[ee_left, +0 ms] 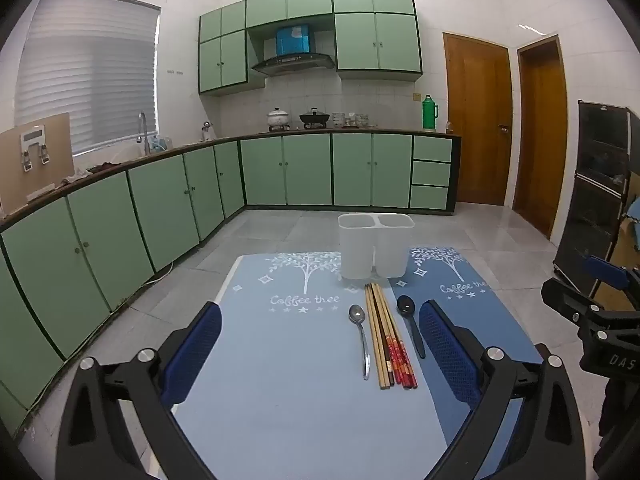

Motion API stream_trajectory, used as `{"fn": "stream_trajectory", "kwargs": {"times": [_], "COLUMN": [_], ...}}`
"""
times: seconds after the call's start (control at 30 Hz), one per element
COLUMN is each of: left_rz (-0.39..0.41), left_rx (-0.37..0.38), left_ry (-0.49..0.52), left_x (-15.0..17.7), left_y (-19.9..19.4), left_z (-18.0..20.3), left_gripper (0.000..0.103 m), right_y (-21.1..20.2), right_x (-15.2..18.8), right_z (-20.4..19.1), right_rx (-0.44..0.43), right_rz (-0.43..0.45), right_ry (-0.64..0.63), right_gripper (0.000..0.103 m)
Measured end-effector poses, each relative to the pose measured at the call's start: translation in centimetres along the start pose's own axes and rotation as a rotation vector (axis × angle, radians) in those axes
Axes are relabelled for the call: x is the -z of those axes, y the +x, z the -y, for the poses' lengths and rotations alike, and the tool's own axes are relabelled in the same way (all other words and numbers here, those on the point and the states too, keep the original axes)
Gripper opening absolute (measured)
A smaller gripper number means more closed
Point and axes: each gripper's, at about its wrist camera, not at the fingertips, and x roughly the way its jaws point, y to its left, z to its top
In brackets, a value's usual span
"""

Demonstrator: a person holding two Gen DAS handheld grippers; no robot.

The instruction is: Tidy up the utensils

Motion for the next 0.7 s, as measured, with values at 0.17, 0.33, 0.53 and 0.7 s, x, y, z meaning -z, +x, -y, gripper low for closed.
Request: {"fn": "stream_trajectory", "kwargs": {"times": [0.17,0.33,0.53,0.7], "left_rz": [-0.003,0.007,0.010,0.010], "left_rx": [0.002,-0.005,-0.009,-0.009], "left_ry": [-0.005,0.007,0.013,0.011], "left_x": [-0.05,-0.49,-0.41,-0.41], "left_y": [0.12,-0.29,-0.49,-0.54], "left_z": [-0.39,-0.01,0.18,0.00], "left_gripper": [0.097,0.097,0.097,0.097], "right_y": [0.08,-0.19,0.27,0.20], "right_x": [0.16,0.06,0.32,0.39], "right_z": [0.07,0.28,0.34,0.51], "right_rx": [0.001,-0.001,0.003,0.005], "right_rz": [-0.001,0.003,0.003,0.003], "right_ry": [-0.002,0.007,0.007,0.008], "right_gripper": [0.098,0.098,0.098,0.098]}}
